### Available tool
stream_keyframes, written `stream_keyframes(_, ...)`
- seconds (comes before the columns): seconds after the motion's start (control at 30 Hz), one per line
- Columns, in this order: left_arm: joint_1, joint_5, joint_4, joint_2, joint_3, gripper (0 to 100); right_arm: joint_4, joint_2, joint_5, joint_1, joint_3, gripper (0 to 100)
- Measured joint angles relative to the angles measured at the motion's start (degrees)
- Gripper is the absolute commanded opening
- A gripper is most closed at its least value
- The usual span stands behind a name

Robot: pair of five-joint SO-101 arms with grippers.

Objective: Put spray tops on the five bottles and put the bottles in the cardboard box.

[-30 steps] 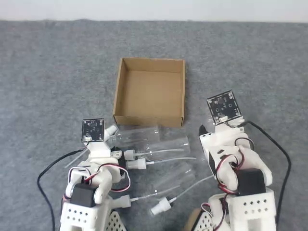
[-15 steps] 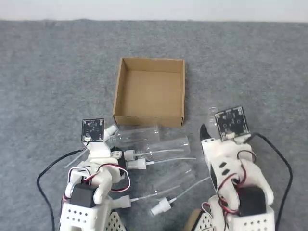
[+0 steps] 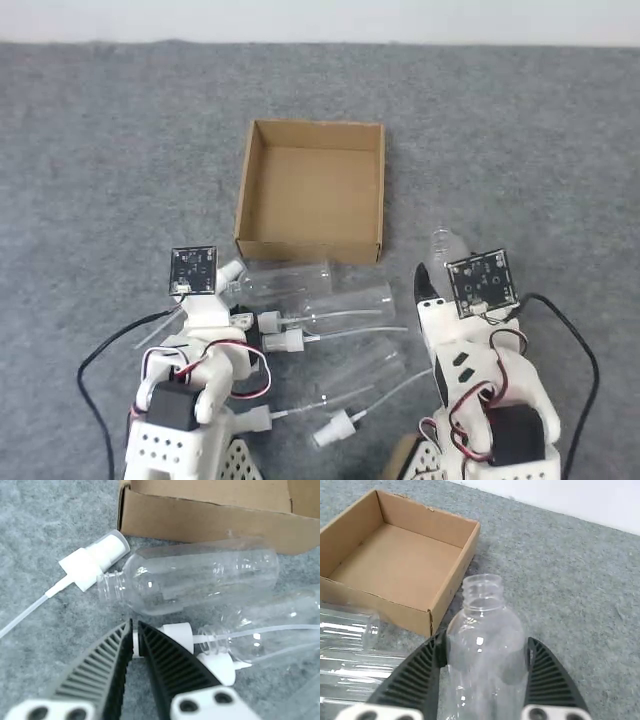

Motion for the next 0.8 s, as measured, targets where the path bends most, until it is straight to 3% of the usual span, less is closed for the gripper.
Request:
stream_keyframes(0.6,0.00,0.00,0.00,0.00,0.00,1,-2.20,-0.18,-2.20,0.18,4.75,10.4)
stream_keyframes(0.8,0.00,0.00,0.00,0.00,0.00,1,-2.20,0.09,-4.40,4.57,5.10,10.4)
